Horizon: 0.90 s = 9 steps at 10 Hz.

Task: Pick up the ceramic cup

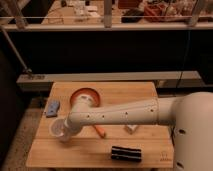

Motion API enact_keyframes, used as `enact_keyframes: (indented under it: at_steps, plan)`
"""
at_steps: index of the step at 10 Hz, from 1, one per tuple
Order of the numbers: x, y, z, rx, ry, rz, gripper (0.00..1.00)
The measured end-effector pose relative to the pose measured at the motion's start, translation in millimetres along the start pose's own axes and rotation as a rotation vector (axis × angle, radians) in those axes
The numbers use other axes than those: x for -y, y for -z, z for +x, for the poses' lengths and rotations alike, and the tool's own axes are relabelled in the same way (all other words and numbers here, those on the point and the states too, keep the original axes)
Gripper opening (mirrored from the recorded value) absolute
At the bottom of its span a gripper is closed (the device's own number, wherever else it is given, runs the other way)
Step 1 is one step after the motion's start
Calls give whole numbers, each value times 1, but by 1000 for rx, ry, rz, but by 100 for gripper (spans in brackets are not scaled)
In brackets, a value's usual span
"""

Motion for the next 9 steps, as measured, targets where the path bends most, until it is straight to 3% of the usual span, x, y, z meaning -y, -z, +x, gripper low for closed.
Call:
enact_keyframes:
  at_steps: [2,5,9]
  plan:
    - [1,8,0,-12,9,-5,9]
    - [17,47,4,-14,32,-4,9]
    - [24,68,6,-20,45,-8,9]
